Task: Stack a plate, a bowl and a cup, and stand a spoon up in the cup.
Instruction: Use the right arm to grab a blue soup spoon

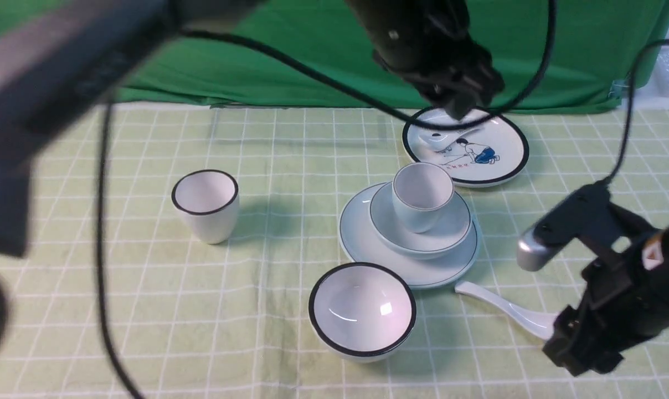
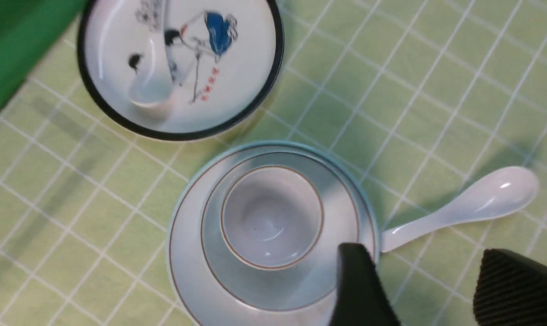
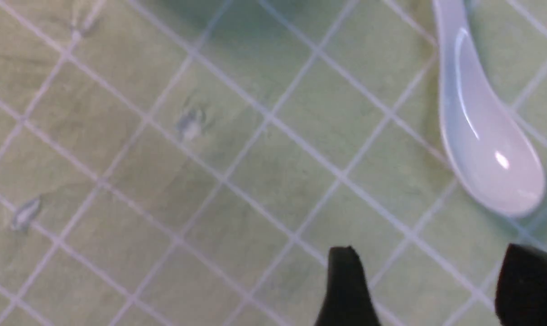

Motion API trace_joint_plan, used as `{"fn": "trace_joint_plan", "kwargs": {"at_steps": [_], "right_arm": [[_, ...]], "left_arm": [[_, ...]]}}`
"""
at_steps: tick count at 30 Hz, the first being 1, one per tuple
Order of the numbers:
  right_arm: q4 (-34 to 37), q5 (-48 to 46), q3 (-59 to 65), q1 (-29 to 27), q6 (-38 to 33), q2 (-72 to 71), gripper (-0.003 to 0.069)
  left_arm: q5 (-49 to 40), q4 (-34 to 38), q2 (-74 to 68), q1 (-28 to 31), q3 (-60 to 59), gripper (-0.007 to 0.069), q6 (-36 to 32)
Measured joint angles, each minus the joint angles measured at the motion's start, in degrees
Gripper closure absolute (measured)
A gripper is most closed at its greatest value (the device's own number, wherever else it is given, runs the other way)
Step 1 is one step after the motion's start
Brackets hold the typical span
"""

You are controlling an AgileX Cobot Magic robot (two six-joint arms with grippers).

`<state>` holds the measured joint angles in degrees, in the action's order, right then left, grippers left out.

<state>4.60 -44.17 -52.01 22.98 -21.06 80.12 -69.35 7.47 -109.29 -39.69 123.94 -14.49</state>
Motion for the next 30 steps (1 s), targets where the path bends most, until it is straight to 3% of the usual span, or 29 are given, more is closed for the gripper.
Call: {"fn": "trace_joint_plan", "kwargs": {"at_steps": [3, 6, 14, 21, 24, 28, 30], "right_arm": [[1.1, 1.5, -4.9, 0.0, -3.2, 8.5, 0.0198], [1.4, 2.1, -8.9, 0.0, -5.3, 15.1, 0.0198], [1.4, 2.9, -17.2, -1.2, -8.5, 28.2, 0.0198], [1.5, 3.6, -19.1, -2.2, -9.2, 31.1, 0.0221], [1.5, 3.6, -19.1, -2.2, -9.6, 31.2, 0.0286], [1.2, 3.0, -19.1, -2.3, -9.4, 31.2, 0.0489], [1.5, 2.2, -19.1, -2.3, -8.0, 30.9, 0.0497]], "left_arm": [[0.0, 0.0, 12.0, 0.0, -9.2, 0.0534, 0.5], [0.3, 0.0, 20.5, 0.0, -19.3, 0.0604, 0.3], [10.3, -0.5, 42.4, 0.0, -45.8, 0.0617, 0.8], [15.3, -0.8, 51.8, 0.0, -54.3, 0.0617, 0.9], [16.0, -0.8, 52.5, 0.0, -54.3, 0.0617, 0.9], [16.0, -0.8, 52.6, 0.0, -54.4, 0.0617, 0.9], [15.7, -0.6, 52.5, 0.0, -54.6, 0.0617, 1.0]]}}
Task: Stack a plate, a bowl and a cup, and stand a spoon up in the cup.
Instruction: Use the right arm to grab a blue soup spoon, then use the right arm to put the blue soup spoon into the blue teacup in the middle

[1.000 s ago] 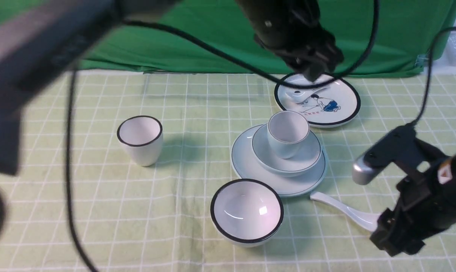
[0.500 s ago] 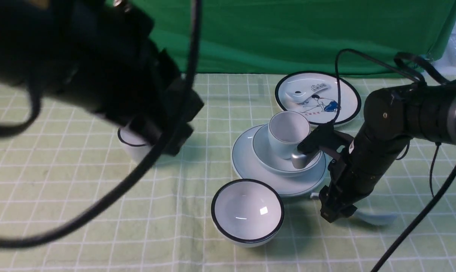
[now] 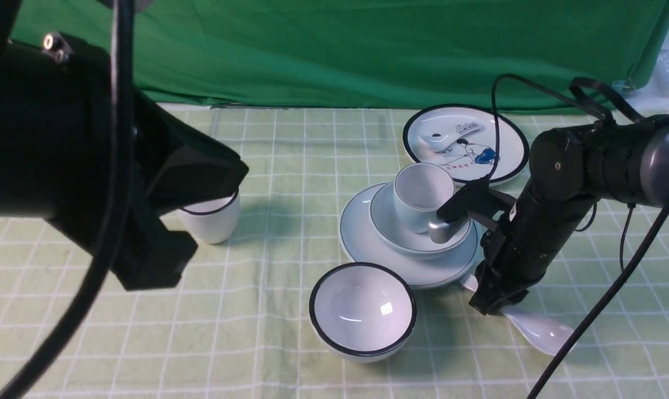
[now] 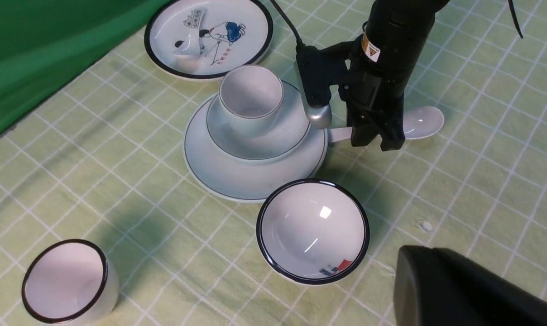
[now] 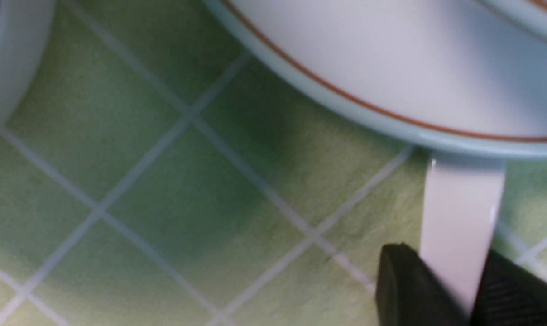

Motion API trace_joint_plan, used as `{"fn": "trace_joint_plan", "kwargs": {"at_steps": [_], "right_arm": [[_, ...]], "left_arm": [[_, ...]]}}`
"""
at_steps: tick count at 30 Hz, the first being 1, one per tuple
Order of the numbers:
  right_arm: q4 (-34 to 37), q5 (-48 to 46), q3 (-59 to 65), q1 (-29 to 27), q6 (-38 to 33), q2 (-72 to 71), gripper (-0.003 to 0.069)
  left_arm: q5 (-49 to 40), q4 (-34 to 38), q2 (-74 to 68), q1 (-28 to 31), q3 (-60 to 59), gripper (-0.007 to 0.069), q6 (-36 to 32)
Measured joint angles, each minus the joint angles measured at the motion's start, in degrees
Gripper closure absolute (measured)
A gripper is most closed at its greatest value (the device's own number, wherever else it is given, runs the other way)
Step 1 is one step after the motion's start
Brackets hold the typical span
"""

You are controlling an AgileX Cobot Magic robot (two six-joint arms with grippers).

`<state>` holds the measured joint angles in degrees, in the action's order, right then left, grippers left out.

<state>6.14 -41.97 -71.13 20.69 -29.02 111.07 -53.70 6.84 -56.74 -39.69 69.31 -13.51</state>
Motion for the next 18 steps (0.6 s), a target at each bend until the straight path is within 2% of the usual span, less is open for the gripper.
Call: {"fn": "trace_joint_plan", "kwargs": {"at_steps": [6, 9, 13, 15, 18], "right_arm": [[0.4, -5.4, 0.5, 0.0, 4.3, -7.8, 0.0495], [1.4, -4.3, 0.8, 0.0, 6.7, -14.3, 0.0495], [12.7, 17.6, 6.3, 0.3, 6.4, -26.1, 0.0495], [17.7, 33.0, 10.8, 1.6, 5.1, -28.3, 0.0495], [20.3, 55.2, 17.2, 5.1, 4.9, -27.3, 0.0495]], "left_arm": [[-0.2, 0.1, 0.0, 0.0, 0.0, 0.0617, 0.0], [-0.4, 0.2, 0.0, 0.0, 0.0, 0.0617, 0.0], [-0.4, 0.2, 0.0, 0.0, 0.0, 0.0617, 0.0], [-0.4, 0.2, 0.0, 0.0, 0.0, 0.0617, 0.0], [-0.4, 0.2, 0.0, 0.0, 0.0, 0.0617, 0.0]]}}
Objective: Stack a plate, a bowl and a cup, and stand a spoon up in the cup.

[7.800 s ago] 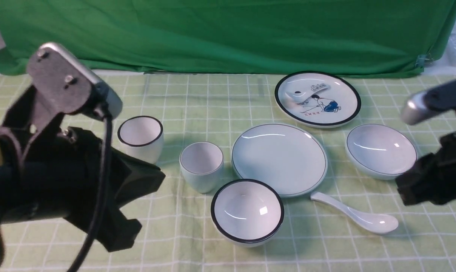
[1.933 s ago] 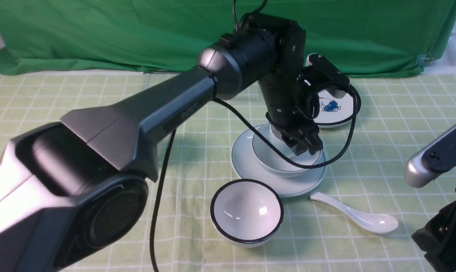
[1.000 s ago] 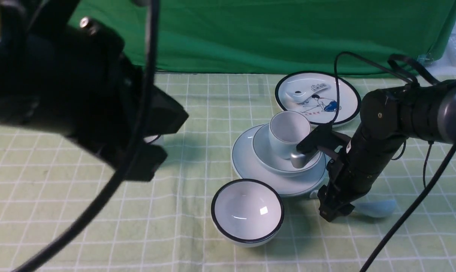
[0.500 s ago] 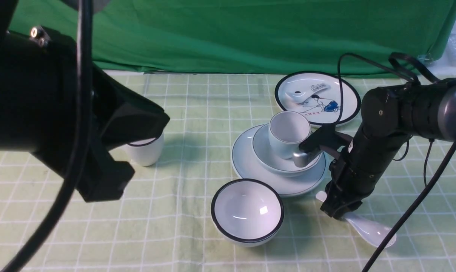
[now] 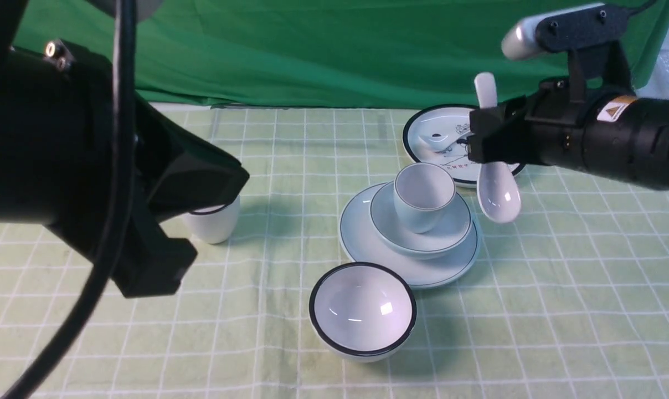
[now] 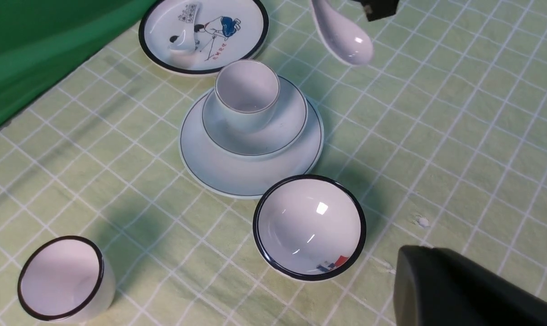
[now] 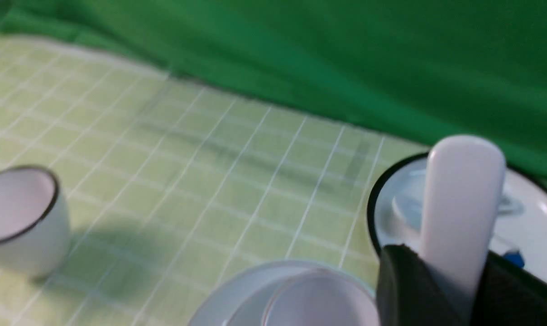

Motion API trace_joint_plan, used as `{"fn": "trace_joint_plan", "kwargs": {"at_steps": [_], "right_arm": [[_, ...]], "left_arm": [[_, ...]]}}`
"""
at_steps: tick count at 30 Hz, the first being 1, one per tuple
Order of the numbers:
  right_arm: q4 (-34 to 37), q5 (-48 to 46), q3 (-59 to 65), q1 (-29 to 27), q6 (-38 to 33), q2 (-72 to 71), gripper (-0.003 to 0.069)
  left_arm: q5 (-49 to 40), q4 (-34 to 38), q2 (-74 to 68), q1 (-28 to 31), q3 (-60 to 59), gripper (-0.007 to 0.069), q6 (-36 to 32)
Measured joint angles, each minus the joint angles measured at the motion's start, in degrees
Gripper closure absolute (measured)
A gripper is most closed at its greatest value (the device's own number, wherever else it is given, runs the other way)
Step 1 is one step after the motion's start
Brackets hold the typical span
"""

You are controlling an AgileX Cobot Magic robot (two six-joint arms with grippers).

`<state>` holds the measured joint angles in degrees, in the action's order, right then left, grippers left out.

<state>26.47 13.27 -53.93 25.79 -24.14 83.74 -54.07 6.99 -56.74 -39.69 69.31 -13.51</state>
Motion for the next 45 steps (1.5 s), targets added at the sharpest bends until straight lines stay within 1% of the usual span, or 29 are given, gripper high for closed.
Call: {"fn": "trace_joint_plan", "kwargs": {"at_steps": [1, 2, 3, 5, 8, 10, 11, 13, 16, 20, 24, 25, 26, 28, 30, 32, 35, 37, 40, 41, 42, 43, 44, 45], "right_arm": [[0.0, 1.8, 0.4, 0.4, -0.1, 0.4, 0.0495], [-0.3, 5.7, 1.1, 1.5, -0.1, 1.5, 0.0495], [-2.0, 9.7, 1.4, 2.5, 0.9, 3.2, 0.0495], [-6.5, 16.6, 1.6, 3.6, 4.6, 6.3, 0.0495], [-11.7, 22.9, 1.6, 3.5, 9.8, 10.0, 0.0495], [-13.3, 25.3, 1.6, 3.4, 12.4, 11.9, 0.0495], [-15.4, 28.1, 1.6, 3.1, 15.3, 14.0, 0.0495], [-17.6, 29.8, 0.9, 2.8, 18.7, 17.3, 0.0495], [-18.3, 31.9, 0.1, 2.8, 19.9, 20.5, 0.0495], [-18.6, 35.6, -0.7, 2.8, 20.0, 24.5, 0.0495], [-18.7, 36.8, -0.7, 2.8, 19.9, 26.3, 0.0468], [-18.7, 37.2, -0.7, 2.8, 19.9, 26.9, 0.0428], [-18.7, 37.3, -0.7, 2.8, 19.9, 27.0, 0.0423], [-18.8, 38.0, -0.7, 2.8, 19.9, 27.1, 0.0369], [-18.8, 38.3, -0.7, 2.8, 19.9, 27.0, 0.0346], [-18.8, 37.6, -0.2, 2.8, 19.9, 25.3, 0.0311], [-18.8, 35.9, 1.9, 3.0, 19.9, 20.6, 0.0301], [-18.8, 32.4, 3.7, 3.1, 19.9, 15.2, 0.0301], [-18.8, 24.6, 6.0, 3.1, 19.9, 5.8, 0.0301], [-18.9, 14.0, 7.7, 3.3, 19.6, -2.3, 0.0301], [-18.9, 14.0, 7.7, 3.3, 19.6, -3.2, 0.0301], [-18.9, 5.4, 8.9, 3.4, 18.9, -9.4, 0.0313], [-18.9, -0.6, 9.6, 3.5, 18.7, -12.7, 0.0326], [-18.9, -6.2, 10.7, 3.5, 18.6, -17.4, 0.0358]], "left_arm": [[0.0, 0.0, 0.0, 0.0, 0.0, 0.0617, 0.0], [0.0, 0.0, 0.0, 0.0, 0.0, 0.0617, 0.0], [0.0, 0.0, 0.0, 0.0, 0.0, 0.0617, 0.0], [0.2, 0.0, 0.0, 0.0, 0.0, 0.0617, 0.0], [0.2, 0.0, 0.0, 0.0, 0.0, 0.0617, 0.0], [0.2, 0.0, 0.0, 0.0, 0.0, 0.0617, 0.0], [0.2, 0.0, 0.0, 0.0, 0.0, 0.0617, 0.0], [0.2, 0.0, 0.0, 0.0, 0.0, 0.0617, 0.0], [0.2, 0.0, 0.0, 0.0, 0.0, 0.0617, 0.0], [0.2, 0.0, 0.0, 0.0, 0.0, 0.0617, 0.0], [0.2, 0.0, 0.0, 0.0, 0.0, 0.0617, 0.0], [0.2, 0.0, 0.0, 0.0, 0.0, 0.0617, 0.0], [0.2, 0.0, 0.0, 0.0, 0.0, 0.0617, 0.0], [0.2, 0.0, 0.0, 0.0, 0.0, 0.0617, 0.0], [0.2, 0.0, 0.0, 0.0, 0.0, 0.0617, 0.0], [0.4, -0.7, 0.1, 0.0, 0.0, 0.0617, -0.3], [2.7, -2.0, 2.0, 0.0, -0.8, 0.0617, -0.8], [5.8, -2.1, 5.2, 0.0, -2.9, 0.0617, -1.1], [11.3, -1.5, 11.5, 0.0, -7.8, 0.0617, -1.1], [18.5, -1.2, 18.5, 0.0, -14.5, 0.0617, -1.1], [18.5, -1.2, 18.5, 0.0, -14.5, 0.0617, -1.1], [25.1, -1.0, 24.7, 0.0, -20.1, 0.0617, -1.0], [28.8, -1.0, 27.5, 0.0, -24.3, 0.0617, -1.0], [34.3, -1.0, 31.3, 0.0, -28.8, 0.0617, -0.9]]}}
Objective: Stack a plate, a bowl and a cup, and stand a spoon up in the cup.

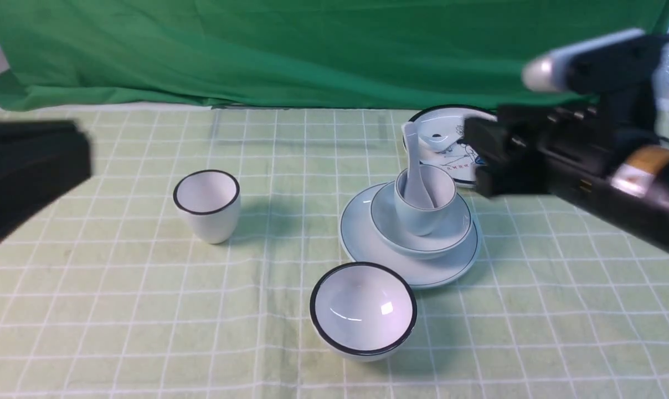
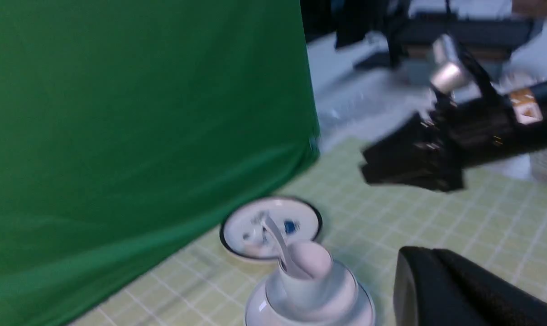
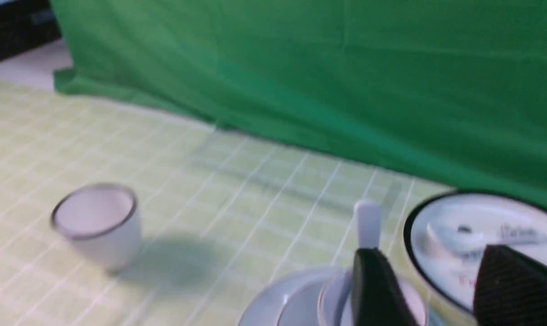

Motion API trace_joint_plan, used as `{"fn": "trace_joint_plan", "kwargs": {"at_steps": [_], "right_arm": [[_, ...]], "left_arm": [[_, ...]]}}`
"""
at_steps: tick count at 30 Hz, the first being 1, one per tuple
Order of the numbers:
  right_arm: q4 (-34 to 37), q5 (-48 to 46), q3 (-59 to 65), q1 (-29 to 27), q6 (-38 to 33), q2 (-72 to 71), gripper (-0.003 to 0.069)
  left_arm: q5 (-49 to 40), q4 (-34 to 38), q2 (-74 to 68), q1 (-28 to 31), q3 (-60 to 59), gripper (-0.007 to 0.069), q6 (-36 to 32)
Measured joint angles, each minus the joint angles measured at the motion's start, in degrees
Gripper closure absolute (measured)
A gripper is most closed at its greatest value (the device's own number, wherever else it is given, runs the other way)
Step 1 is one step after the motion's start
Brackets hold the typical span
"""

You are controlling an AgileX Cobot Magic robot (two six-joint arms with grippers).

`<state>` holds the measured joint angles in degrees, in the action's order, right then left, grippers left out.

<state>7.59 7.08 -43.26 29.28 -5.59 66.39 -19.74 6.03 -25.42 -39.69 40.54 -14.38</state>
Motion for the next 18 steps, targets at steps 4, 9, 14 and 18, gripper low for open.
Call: {"fn": "trace_joint_plan", "kwargs": {"at_steps": [4, 9, 14, 18], "right_arm": [[0.0, -17.2, 4.1, 0.1, 0.1, -12.9, 0.0521], [0.0, -26.5, 8.6, 0.1, 1.6, -23.8, 0.0629], [0.0, -27.9, 11.1, 0.1, 1.8, -30.3, 0.063], [0.0, -27.5, 11.5, 0.1, 1.8, -32.0, 0.0625]], "left_arm": [[17.5, -0.1, 8.7, 0.0, -16.7, 0.0617, 0.0], [32.7, -0.5, 11.6, 0.0, -30.6, 0.0617, -0.2], [34.0, -0.5, 11.6, 0.0, -39.4, 0.0617, -0.2], [23.4, -0.5, 11.6, 0.0, -40.7, 0.0616, -0.3]]}}
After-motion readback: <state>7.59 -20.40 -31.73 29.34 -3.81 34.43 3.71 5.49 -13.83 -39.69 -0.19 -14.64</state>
